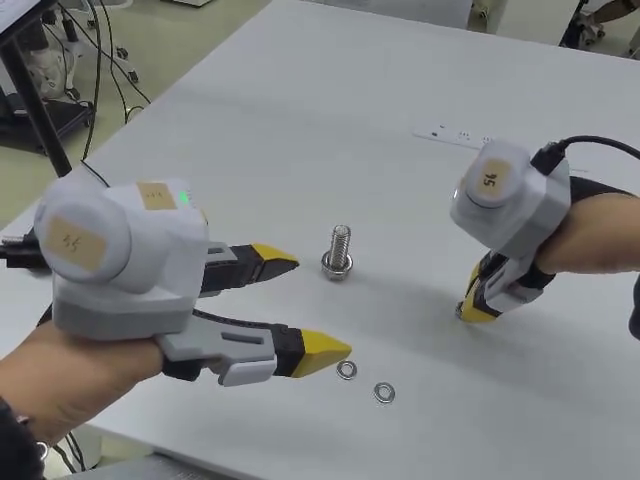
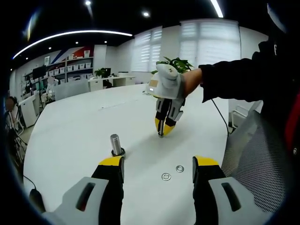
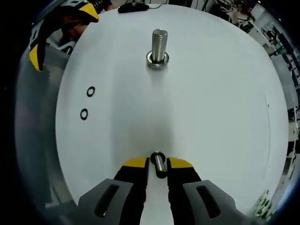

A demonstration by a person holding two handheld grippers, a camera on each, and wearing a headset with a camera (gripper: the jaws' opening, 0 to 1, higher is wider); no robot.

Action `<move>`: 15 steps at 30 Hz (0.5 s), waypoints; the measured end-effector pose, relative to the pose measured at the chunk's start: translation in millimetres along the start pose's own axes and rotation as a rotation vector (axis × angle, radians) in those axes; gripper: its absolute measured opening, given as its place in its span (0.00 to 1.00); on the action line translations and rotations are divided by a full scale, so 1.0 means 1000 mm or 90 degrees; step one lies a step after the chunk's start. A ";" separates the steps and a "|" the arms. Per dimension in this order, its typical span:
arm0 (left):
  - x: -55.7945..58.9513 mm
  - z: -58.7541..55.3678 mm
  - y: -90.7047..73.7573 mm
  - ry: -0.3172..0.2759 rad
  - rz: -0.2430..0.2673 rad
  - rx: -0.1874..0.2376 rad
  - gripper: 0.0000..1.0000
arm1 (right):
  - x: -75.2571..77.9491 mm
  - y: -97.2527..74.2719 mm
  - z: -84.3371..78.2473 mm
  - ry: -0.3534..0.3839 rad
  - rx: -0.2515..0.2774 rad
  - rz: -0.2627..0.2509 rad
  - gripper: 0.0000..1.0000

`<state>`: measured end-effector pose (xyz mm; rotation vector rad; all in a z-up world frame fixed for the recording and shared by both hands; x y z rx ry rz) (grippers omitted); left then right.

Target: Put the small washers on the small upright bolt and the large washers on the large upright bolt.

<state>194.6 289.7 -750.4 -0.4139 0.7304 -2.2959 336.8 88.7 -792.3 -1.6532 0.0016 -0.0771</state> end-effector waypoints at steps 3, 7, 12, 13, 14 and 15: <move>0.000 0.000 0.000 0.001 0.000 0.000 0.58 | 0.000 0.000 -0.001 0.000 -0.001 -0.002 0.18; 0.000 0.000 0.000 0.001 0.000 -0.001 0.58 | 0.000 -0.001 -0.004 0.008 0.006 -0.004 0.21; 0.000 0.000 0.000 0.003 -0.001 -0.002 0.58 | 0.000 -0.003 -0.011 0.018 0.009 -0.006 0.23; 0.000 0.001 0.000 0.003 -0.001 -0.001 0.58 | -0.001 -0.004 -0.012 0.019 0.009 -0.007 0.23; 0.000 0.001 0.000 0.003 -0.001 -0.001 0.58 | -0.001 -0.004 -0.013 0.021 0.009 -0.007 0.23; 0.000 0.001 0.000 0.003 -0.001 -0.002 0.58 | -0.002 -0.004 -0.016 0.023 0.008 -0.006 0.23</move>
Point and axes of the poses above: the centre of the closed fingertips' face, and the gripper's own axes: y roughly forward along the fingers, x roughly to its right, z roughly out of its top, the point moved 8 cm from there along -y, roughly backward along the fingers, and after that the axes turned 14 degrees about -x, right-handed, at the moved point
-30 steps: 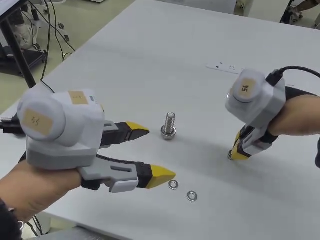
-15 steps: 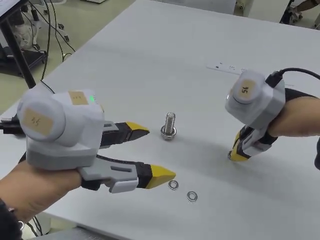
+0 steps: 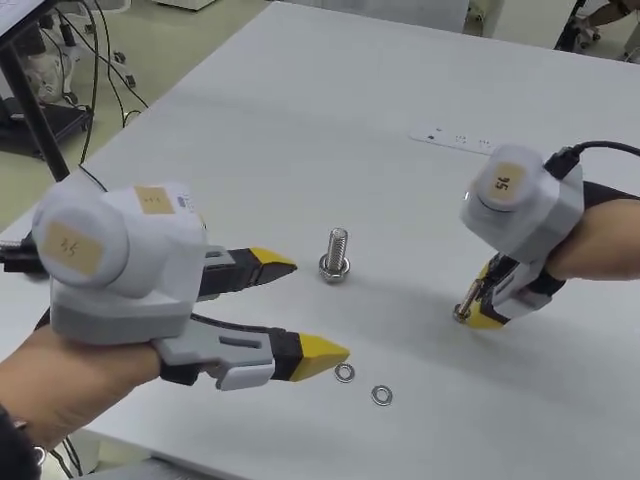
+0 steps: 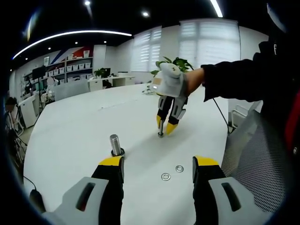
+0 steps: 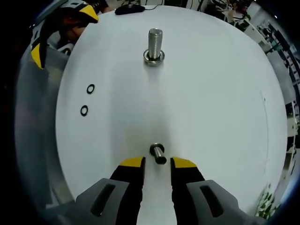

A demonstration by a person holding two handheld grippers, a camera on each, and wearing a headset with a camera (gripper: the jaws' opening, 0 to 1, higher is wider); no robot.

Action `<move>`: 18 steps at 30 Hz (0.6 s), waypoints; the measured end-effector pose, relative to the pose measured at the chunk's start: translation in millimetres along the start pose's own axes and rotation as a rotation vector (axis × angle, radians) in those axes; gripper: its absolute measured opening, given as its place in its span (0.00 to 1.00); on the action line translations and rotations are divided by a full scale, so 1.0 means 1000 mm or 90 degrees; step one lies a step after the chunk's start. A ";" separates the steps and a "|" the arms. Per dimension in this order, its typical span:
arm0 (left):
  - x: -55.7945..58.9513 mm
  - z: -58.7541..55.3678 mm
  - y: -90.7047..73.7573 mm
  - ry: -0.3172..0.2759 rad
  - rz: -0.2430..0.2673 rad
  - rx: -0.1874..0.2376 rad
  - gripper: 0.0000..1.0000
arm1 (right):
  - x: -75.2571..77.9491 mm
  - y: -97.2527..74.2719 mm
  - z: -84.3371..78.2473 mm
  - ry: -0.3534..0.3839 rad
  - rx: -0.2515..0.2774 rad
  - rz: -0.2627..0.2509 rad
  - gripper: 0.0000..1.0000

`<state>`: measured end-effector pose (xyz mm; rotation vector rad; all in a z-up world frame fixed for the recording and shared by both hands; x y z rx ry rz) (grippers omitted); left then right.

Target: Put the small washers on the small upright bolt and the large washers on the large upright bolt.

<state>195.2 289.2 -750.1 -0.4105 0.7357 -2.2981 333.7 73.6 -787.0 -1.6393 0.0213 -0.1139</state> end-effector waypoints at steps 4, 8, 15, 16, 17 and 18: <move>0.000 0.000 0.001 0.002 -0.001 0.000 0.58 | -0.004 -0.001 -0.006 0.005 0.000 0.000 0.24; 0.000 0.001 0.001 0.003 -0.002 0.000 0.58 | -0.012 -0.002 -0.009 0.006 0.002 0.002 0.24; 0.000 0.002 0.001 0.005 -0.003 0.001 0.58 | -0.030 -0.006 -0.009 0.005 0.021 0.009 0.25; 0.000 0.002 0.001 0.005 -0.003 0.002 0.58 | -0.033 -0.007 -0.008 0.004 0.023 0.012 0.25; 0.000 0.002 0.001 0.005 -0.003 0.002 0.58 | -0.035 -0.007 -0.008 0.001 0.025 0.012 0.25; 0.000 0.002 0.001 0.005 -0.003 0.002 0.58 | -0.036 -0.007 -0.007 -0.001 0.026 0.012 0.25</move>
Point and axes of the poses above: the centre of the closed fingertips' face, and the gripper's own axes: y roughly forward along the fingers, x roughly to its right, z roughly out of its top, the point moved 8 cm from there along -y, roughly backward along the fingers, and after that the axes turned 14 degrees about -x, right-handed, at the moved point
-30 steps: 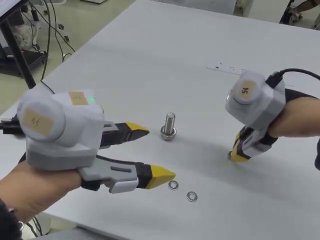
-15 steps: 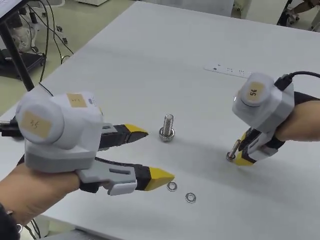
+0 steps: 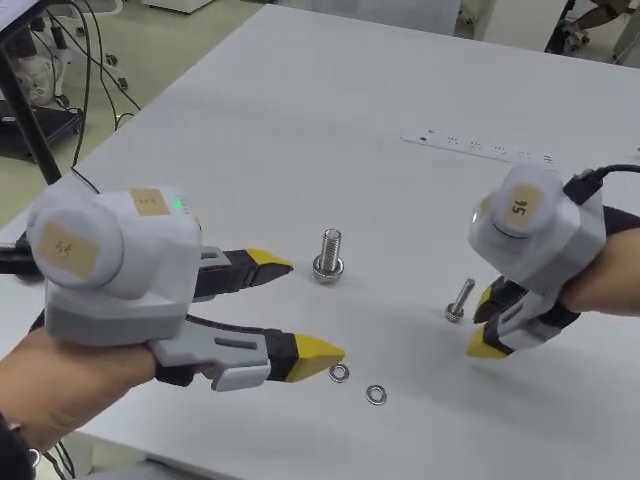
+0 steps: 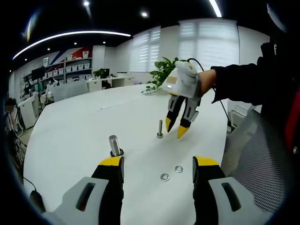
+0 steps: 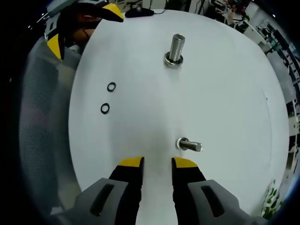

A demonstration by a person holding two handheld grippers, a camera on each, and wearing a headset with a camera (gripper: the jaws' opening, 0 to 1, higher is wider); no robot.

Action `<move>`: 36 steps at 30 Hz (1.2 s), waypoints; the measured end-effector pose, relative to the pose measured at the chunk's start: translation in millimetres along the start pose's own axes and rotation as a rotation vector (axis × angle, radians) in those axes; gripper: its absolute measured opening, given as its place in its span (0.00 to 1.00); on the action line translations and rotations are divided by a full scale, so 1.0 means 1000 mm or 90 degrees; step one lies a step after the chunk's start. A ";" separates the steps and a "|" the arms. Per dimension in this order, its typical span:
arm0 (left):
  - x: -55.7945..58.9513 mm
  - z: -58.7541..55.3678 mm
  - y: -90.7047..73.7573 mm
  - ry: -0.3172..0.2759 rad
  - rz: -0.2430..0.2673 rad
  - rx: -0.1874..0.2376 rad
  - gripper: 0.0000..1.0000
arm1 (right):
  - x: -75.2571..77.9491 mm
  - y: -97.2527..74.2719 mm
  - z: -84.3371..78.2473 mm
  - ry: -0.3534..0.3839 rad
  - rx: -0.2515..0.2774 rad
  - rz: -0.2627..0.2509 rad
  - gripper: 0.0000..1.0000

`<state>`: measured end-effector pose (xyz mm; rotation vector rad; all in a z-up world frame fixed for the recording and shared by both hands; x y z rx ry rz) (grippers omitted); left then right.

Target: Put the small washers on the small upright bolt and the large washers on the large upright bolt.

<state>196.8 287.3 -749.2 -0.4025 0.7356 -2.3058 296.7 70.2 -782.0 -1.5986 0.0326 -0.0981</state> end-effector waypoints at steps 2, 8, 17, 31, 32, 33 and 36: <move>0.000 0.000 0.000 0.000 0.000 0.001 0.58 | -0.004 0.000 0.002 -0.005 0.003 0.001 0.25; 0.001 0.001 0.000 0.002 0.001 0.001 0.58 | -0.021 -0.003 0.013 -0.027 0.015 0.009 0.25; 0.001 0.002 -0.001 0.003 0.003 0.001 0.58 | -0.043 -0.003 0.035 -0.071 0.036 0.027 0.25; 0.002 0.002 -0.001 0.005 0.004 0.003 0.58 | -0.064 0.004 0.064 -0.136 0.035 0.039 0.25; 0.002 0.003 -0.001 0.005 0.004 0.004 0.58 | -0.065 0.005 0.065 -0.138 0.034 0.040 0.25; 0.002 0.003 -0.001 0.005 0.004 0.004 0.58 | -0.066 0.006 0.066 -0.142 0.033 0.040 0.24; 0.003 0.003 -0.001 0.005 0.003 0.004 0.58 | -0.068 0.008 0.069 -0.147 0.030 0.041 0.24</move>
Point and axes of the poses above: the centre of the closed fingertips' face, and the gripper's own axes: y roughly forward along the fingers, x roughly to its right, z roughly out of its top, the point moved 8 cm from there along -y, roughly backward along the fingers, and after that the axes turned 14 degrees about -x, right-handed, at the moved point
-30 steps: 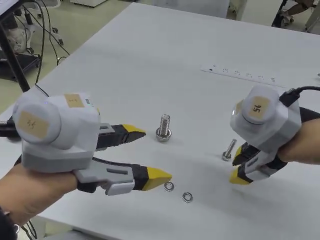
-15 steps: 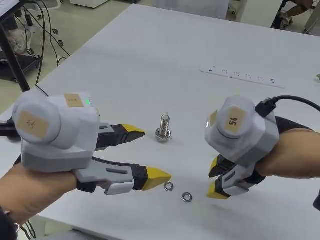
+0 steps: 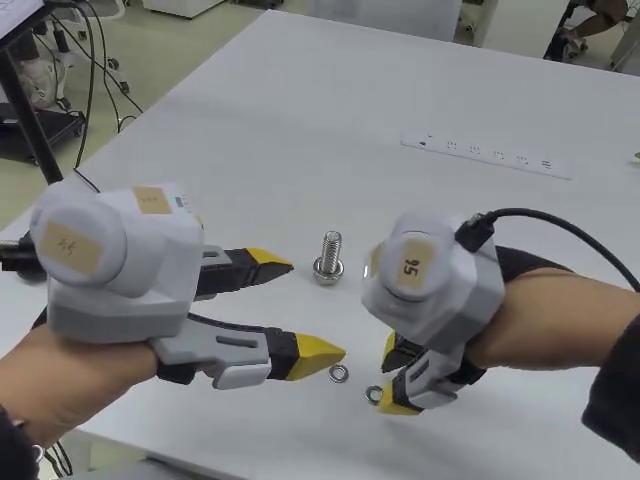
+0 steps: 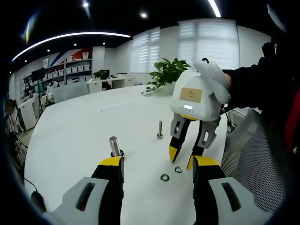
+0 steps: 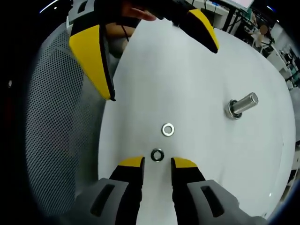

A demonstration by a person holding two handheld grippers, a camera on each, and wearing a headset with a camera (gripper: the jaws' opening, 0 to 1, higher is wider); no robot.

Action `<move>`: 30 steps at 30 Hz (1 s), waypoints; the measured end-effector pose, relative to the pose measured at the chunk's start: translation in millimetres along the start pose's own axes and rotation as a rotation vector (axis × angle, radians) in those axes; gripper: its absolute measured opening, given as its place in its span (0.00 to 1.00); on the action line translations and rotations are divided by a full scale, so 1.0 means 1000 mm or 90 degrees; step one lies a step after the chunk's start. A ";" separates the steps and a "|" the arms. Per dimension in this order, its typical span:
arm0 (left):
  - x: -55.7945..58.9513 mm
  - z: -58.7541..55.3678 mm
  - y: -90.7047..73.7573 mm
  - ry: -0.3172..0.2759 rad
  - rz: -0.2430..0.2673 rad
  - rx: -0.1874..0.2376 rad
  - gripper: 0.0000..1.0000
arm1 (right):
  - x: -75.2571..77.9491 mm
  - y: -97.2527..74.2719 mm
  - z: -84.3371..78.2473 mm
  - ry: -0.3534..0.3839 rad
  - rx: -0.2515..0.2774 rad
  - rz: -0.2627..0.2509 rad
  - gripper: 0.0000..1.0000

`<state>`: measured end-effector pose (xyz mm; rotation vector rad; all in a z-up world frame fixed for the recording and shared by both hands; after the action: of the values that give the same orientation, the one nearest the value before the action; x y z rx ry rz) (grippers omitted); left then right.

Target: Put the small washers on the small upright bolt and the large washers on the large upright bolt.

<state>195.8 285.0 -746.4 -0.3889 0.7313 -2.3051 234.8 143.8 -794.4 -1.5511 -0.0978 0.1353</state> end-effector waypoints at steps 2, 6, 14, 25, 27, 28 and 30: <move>0.000 0.000 0.000 0.000 0.000 0.000 0.58 | -0.001 0.001 0.001 -0.005 -0.002 0.000 0.24; 0.001 0.000 0.000 0.000 -0.001 0.001 0.58 | -0.002 0.003 0.003 -0.012 -0.006 0.000 0.23; 0.000 0.000 -0.001 -0.001 0.000 0.003 0.58 | -0.003 0.008 0.005 -0.025 -0.015 -0.006 0.23; 0.000 -0.001 -0.001 0.000 0.000 0.002 0.58 | -0.003 0.011 0.006 -0.043 -0.025 -0.022 0.20; 0.000 -0.001 -0.001 -0.001 0.000 0.002 0.58 | -0.003 0.011 0.006 -0.045 -0.027 -0.023 0.20; 0.000 -0.001 -0.001 -0.001 0.000 0.003 0.58 | -0.003 0.011 0.006 -0.046 -0.028 -0.024 0.20; 0.000 -0.001 -0.002 -0.001 0.000 0.004 0.58 | -0.004 0.011 0.006 -0.050 -0.028 -0.025 0.19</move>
<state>194.9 286.6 -746.1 -0.3886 0.7236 -2.3058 230.0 149.0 -804.8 -1.5863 -0.1942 0.1630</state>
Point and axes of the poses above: the centre of the closed fingertips' face, and the gripper's own axes: y roughly forward along the fingers, x roughly to its right, z roughly out of its top, the point moved 8 cm from there along -y, roughly backward along the fingers, and after that the axes turned 14 degrees about -x, right-handed, at the moved point
